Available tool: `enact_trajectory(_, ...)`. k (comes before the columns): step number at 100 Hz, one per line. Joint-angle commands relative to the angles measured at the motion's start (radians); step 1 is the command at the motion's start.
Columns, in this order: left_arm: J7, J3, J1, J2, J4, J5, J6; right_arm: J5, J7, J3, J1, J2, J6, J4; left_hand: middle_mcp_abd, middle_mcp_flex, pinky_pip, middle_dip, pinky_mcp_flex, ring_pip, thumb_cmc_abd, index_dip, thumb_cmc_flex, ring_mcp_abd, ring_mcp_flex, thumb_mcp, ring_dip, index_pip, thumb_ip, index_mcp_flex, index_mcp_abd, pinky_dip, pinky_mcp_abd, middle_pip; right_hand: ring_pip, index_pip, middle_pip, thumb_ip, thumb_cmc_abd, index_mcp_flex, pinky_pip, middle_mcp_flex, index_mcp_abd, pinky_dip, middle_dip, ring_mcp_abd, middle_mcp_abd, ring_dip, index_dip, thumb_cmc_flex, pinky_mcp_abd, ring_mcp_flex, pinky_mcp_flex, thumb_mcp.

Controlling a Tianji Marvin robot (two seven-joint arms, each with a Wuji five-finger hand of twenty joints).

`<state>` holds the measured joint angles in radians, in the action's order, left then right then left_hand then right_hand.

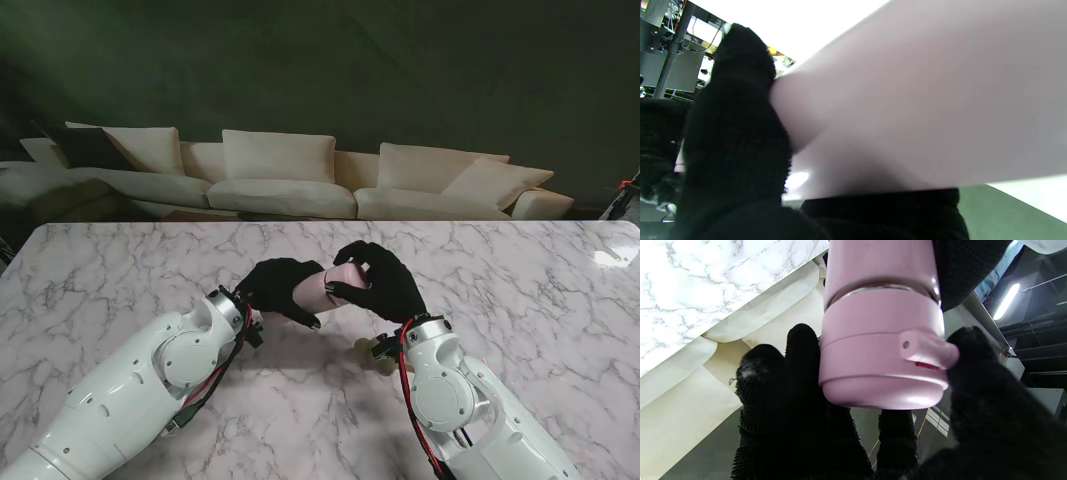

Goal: Clean the thermos with cup brush

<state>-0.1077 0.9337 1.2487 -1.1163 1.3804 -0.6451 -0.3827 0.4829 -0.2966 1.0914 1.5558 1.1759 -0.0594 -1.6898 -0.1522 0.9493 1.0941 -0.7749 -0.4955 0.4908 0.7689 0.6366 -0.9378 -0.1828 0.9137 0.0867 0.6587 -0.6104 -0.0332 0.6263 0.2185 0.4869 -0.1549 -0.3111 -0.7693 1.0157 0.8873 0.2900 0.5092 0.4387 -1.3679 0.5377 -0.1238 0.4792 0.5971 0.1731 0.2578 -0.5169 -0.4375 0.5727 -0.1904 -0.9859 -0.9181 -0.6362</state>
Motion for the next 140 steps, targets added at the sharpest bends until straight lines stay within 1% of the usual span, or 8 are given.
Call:
enact_trajectory(1, 0.011, -0.007, -0.003, -0.009, 0.019, 0.004, -0.005, -0.002, 0.0, -0.009, 0.007, 0.011, 0.006, 0.006, 0.046, 0.0, 0.088, -0.002, -0.03, 0.186, -0.512, 0.034, -0.335, 0.067, 0.084, 0.243, 0.042, -0.145, 0.003, 0.095, -0.204, 0.039, 0.093, -0.031, 0.01, 0.143, 0.179, -0.086, -0.184, 0.005, 0.01, 0.019, 0.009, -0.014, 0.04, -0.096, -0.111, 0.013, -0.024, 0.268, 0.012, -0.085, -0.014, -0.082)
enact_trajectory(27, 0.016, -0.019, -0.008, -0.011, 0.021, 0.01, -0.003, 0.039, -0.031, -0.047, -0.011, 0.018, 0.09, 0.014, 0.048, 0.001, 0.088, -0.002, -0.029, 0.185, -0.513, 0.034, -0.333, 0.069, 0.085, 0.243, 0.042, -0.145, 0.003, 0.095, -0.207, 0.039, 0.093, -0.031, 0.051, 0.144, 0.184, -0.096, -0.211, -0.025, -0.054, 0.125, 0.036, -0.025, 0.045, -0.051, -0.124, 0.006, -0.014, 0.166, -0.023, -0.214, -0.114, 0.112)
enact_trajectory(34, 0.018, -0.02, -0.008, -0.011, 0.022, 0.012, -0.001, 0.04, -0.038, -0.057, -0.016, 0.021, 0.11, 0.016, 0.048, 0.0, 0.088, -0.002, -0.028, 0.185, -0.513, 0.034, -0.334, 0.066, 0.084, 0.243, 0.042, -0.145, 0.003, 0.095, -0.205, 0.039, 0.092, -0.031, 0.074, 0.063, 0.168, -0.094, -0.219, 0.003, -0.078, 0.16, 0.061, -0.052, 0.039, -0.028, -0.123, -0.004, -0.054, 0.032, -0.054, -0.239, -0.13, 0.085)
enact_trajectory(41, 0.02, -0.02, -0.006, -0.01, 0.024, 0.013, 0.002, 0.035, -0.032, -0.064, -0.019, 0.022, 0.127, 0.016, 0.047, 0.0, 0.088, -0.002, -0.029, 0.185, -0.512, 0.034, -0.334, 0.066, 0.085, 0.243, 0.042, -0.145, 0.003, 0.095, -0.206, 0.04, 0.092, -0.031, 0.083, -0.032, 0.157, -0.148, -0.218, 0.015, -0.085, 0.165, 0.098, -0.065, 0.029, -0.002, -0.113, -0.008, -0.172, -0.148, -0.084, -0.239, -0.125, -0.007)
enact_trajectory(59, 0.022, -0.02, -0.004, -0.01, 0.028, 0.014, 0.007, -0.007, -0.008, -0.066, -0.016, 0.023, 0.135, 0.006, 0.047, 0.0, 0.088, -0.002, -0.029, 0.185, -0.513, 0.034, -0.335, 0.067, 0.084, 0.243, 0.042, -0.145, 0.003, 0.095, -0.205, 0.039, 0.092, -0.031, 0.039, -0.149, 0.104, -0.155, -0.238, -0.094, -0.077, 0.069, 0.134, -0.045, -0.002, 0.068, -0.093, -0.036, -0.152, -0.366, -0.233, -0.095, 0.036, 0.043)
enact_trajectory(87, 0.023, -0.019, -0.005, -0.009, 0.026, 0.013, 0.006, 0.027, 0.013, -0.052, -0.004, 0.011, 0.129, -0.016, 0.047, 0.0, 0.088, -0.002, -0.028, 0.186, -0.513, 0.035, -0.334, 0.066, 0.084, 0.242, 0.043, -0.145, 0.004, 0.095, -0.206, 0.04, 0.09, -0.03, 0.041, -0.364, -0.102, -0.184, -0.302, -0.227, -0.071, -0.113, 0.064, 0.018, -0.144, 0.042, -0.127, -0.014, -0.01, -0.436, -0.278, 0.124, 0.245, 0.182)
enact_trajectory(113, 0.026, -0.017, -0.003, -0.008, 0.027, 0.012, 0.007, 0.048, 0.027, -0.036, 0.008, 0.004, 0.135, -0.045, 0.046, -0.001, 0.089, -0.002, -0.027, 0.185, -0.513, 0.035, -0.335, 0.066, 0.082, 0.243, 0.043, -0.145, 0.004, 0.095, -0.206, 0.04, 0.091, -0.03, 0.238, -0.476, -0.234, -0.193, -0.345, -0.312, 0.108, -0.274, 0.01, 0.045, -0.258, 0.011, -0.158, 0.062, 0.035, -0.485, -0.319, 0.383, 0.525, 0.204)
enact_trajectory(140, 0.026, -0.014, -0.003, -0.008, 0.026, 0.012, 0.002, 0.08, -0.017, -0.008, 0.017, 0.006, 0.078, -0.043, 0.048, 0.0, 0.089, -0.003, -0.028, 0.186, -0.513, 0.035, -0.335, 0.066, 0.083, 0.242, 0.043, -0.145, 0.004, 0.095, -0.207, 0.04, 0.091, -0.031, 0.457, -0.507, -0.313, -0.196, -0.358, -0.321, 0.327, -0.356, 0.001, 0.012, -0.308, -0.064, -0.212, 0.181, 0.037, -0.46, -0.133, 0.6, 0.789, 0.224)
